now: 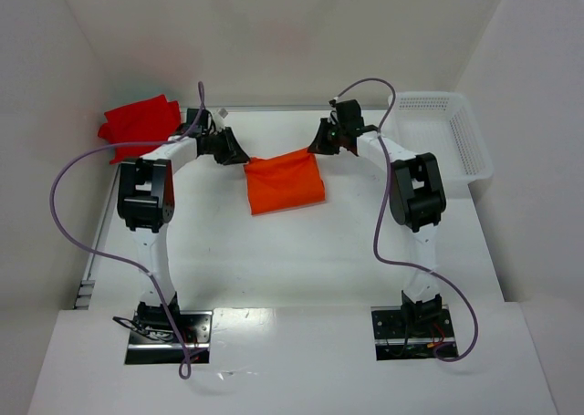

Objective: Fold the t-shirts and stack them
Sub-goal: Fold the long partially folded tshirt into a neat square

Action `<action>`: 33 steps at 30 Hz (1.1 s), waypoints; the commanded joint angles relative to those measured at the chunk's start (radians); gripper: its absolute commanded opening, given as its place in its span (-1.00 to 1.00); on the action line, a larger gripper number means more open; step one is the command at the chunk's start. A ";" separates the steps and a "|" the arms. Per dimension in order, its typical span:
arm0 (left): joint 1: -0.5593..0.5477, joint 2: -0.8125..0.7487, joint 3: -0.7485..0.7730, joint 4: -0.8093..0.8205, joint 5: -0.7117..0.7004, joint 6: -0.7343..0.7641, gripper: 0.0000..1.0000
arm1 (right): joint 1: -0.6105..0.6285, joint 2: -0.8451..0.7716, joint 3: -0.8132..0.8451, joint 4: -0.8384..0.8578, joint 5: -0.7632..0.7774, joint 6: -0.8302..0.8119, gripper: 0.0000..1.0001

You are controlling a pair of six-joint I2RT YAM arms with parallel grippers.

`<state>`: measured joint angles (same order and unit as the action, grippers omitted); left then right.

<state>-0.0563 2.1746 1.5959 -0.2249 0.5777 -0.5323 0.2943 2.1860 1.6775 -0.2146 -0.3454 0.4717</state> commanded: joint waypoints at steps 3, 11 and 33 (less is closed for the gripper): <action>-0.004 0.030 0.053 0.056 0.073 -0.021 -0.61 | 0.016 0.024 0.057 0.003 -0.018 0.001 -1.00; -0.004 0.021 0.113 0.043 0.073 -0.021 -0.84 | 0.016 -0.064 0.010 0.032 0.052 0.001 -1.00; 0.000 -0.024 -0.016 0.047 0.017 -0.011 0.01 | -0.014 -0.094 -0.053 0.050 0.052 0.019 -1.00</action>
<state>-0.0505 2.1387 1.5631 -0.2058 0.5797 -0.5529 0.2874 2.1620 1.6318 -0.1944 -0.3023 0.4877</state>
